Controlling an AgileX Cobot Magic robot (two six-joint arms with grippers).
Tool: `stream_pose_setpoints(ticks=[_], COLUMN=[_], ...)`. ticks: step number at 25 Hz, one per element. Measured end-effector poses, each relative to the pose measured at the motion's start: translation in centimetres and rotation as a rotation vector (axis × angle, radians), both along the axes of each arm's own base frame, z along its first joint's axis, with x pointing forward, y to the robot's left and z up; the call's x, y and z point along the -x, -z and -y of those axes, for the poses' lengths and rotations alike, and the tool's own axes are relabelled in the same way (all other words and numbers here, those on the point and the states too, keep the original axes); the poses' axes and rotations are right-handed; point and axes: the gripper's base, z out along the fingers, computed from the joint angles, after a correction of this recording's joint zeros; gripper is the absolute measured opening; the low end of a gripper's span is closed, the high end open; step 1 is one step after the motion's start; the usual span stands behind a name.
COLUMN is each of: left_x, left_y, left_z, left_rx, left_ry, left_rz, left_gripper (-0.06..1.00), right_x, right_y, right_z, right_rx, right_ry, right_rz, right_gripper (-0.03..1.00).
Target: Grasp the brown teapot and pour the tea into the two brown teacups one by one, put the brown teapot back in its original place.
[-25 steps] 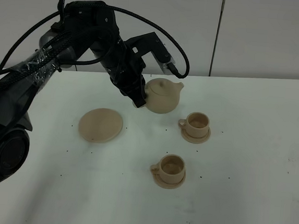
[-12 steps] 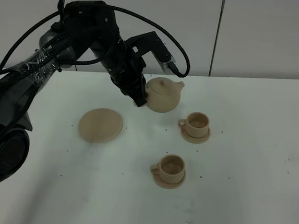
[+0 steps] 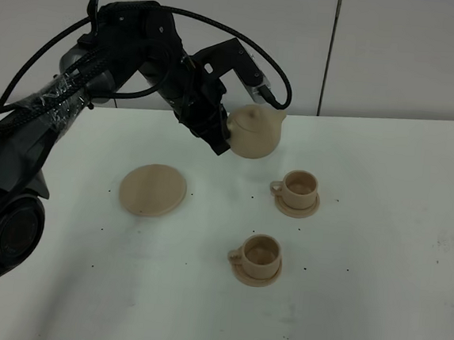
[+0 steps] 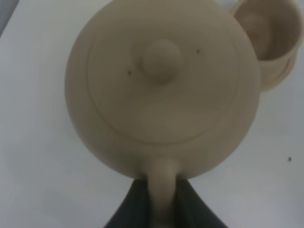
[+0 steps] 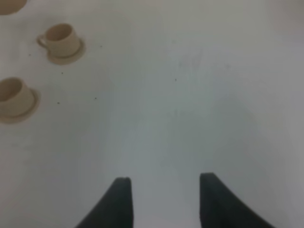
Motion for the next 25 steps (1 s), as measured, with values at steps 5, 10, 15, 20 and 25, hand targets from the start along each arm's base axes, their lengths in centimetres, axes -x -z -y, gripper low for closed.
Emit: stream_pose_setpoints(ticks=[5,10,15,20,25], left_x=[0.3,0.8,1.2,1.3,1.2], left_y=[0.0,-0.1,-0.1,-0.1,0.0], left_z=[0.9,2.4,3.4,3.6,3.3], left_rx=[0.011,0.022,0.028,-0.006,-0.053], left_ry=[0.015,0.035,0.049,0.053,0.043], left_rz=[0.004,0.019,0.023,0.043,0.060], left_gripper=[0.17,0.17,0.17,0.17,0.17], right_x=[0.0,0.0,0.0,0.0,0.0], right_y=[0.0,0.0,0.0,0.0,0.0], right_z=[0.0,0.0,0.0,0.0,0.0], right_rx=[0.000,0.000,0.000,0.000,0.000], right_ry=[0.000,0.000,0.000,0.000,0.000], right_rz=[0.000,0.000,0.000,0.000,0.000], right_gripper=[0.33,0.33,0.33,0.33,0.33])
